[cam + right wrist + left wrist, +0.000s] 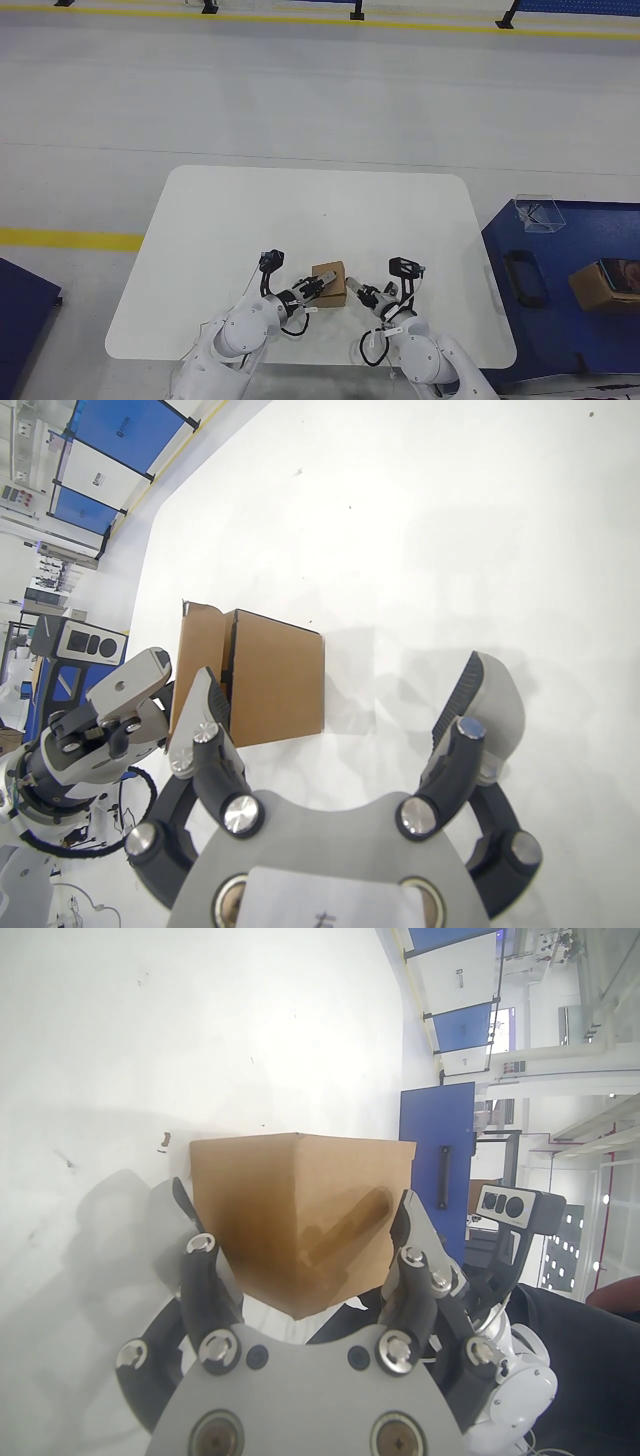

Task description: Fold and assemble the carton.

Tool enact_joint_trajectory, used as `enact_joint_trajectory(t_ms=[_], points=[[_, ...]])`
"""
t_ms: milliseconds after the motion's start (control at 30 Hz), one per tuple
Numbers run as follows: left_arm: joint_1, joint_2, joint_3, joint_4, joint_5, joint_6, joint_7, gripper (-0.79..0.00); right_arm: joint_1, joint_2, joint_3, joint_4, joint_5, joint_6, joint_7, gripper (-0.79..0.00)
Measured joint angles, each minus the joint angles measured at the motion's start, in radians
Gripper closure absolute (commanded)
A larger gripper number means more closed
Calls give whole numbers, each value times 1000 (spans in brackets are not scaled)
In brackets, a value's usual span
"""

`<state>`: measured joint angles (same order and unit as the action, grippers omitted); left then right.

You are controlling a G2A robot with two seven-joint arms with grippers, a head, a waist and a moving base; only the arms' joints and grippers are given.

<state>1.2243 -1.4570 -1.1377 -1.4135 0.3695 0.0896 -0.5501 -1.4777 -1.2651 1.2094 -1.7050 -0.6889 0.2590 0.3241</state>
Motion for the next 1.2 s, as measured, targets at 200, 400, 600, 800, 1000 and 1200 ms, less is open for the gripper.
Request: enact_joint_trajectory(t_ms=[200,400,600,800,1000,1200], points=[[-5,2,8,8,-3,5,4,-616,4,-3,-5,8,1,-3,-1,-785],[-9,4,17,13,-4,11,7,-597,10,-6,-12,16,-1,3,0,-785],[-11,6,27,18,12,29,17,-606,17,-9,-18,25,-4,16,5,-785],[-16,6,45,24,33,55,30,-606,15,-11,-6,20,15,23,4,-785],[-15,7,52,23,37,64,37,-616,-7,-10,7,-8,32,-5,3,-785],[1,12,48,-7,36,57,43,-785,14,-15,-29,13,-27,51,15,-785]])
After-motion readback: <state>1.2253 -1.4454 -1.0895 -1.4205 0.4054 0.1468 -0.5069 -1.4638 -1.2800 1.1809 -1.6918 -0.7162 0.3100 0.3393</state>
